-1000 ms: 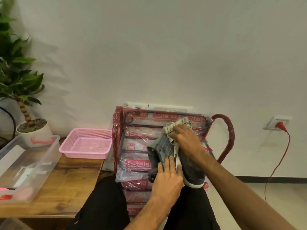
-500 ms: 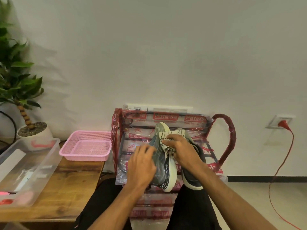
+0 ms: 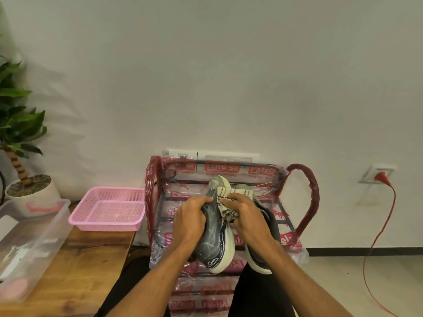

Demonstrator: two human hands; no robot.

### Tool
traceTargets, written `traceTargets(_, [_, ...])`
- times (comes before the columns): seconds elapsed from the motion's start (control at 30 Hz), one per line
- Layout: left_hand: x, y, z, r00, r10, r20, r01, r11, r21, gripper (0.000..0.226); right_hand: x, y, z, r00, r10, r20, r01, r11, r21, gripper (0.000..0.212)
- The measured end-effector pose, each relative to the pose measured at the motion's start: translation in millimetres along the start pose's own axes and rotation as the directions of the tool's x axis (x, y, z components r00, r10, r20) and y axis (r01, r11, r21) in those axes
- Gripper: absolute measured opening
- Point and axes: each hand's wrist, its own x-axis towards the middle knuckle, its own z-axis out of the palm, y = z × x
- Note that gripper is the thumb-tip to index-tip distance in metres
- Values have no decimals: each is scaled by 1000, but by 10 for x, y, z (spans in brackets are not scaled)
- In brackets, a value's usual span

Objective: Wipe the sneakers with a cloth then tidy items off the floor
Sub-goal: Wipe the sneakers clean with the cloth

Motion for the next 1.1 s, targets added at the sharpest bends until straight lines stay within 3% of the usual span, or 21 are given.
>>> traceTargets(0.1, [182,68,-127,975,216,54,-223,948,228,29,-9,-55,54,999,39,-23,-37,996,84,65])
traceTargets(0.2, [218,16,-190,932,276,236,-353,836,419,28,9,-107,74,999,40,-13,-38,993,108,67])
traceTargets(0.33, [116,-125,-200,889,326,322,-436,818,375,33,6,-213,51,999,35,31,-37,998,56,54])
traceTargets(0.53, [180,-195,-207,899,243,364,-376,853,360,33,36,-239,-29,994,60,90,-56,997,-53,55])
traceTargets(0.67, [170,-222,-243,908,221,356,-358,851,385,36,80,-262,-66,994,71,-85,-69,997,29,50])
traceTargets(0.8, [136,-304,-279,953,226,203,-282,906,315,30,147,-444,-35,969,79,-235,-50,991,125,54])
traceTargets(0.93, [102,-364,-323,965,221,142,-256,910,325,24,184,-625,229,988,119,-100,-95,973,210,54])
traceTargets(1.1, [110,-415,-340,960,217,177,-263,913,310,27,178,-649,369,957,290,6,-257,838,481,44])
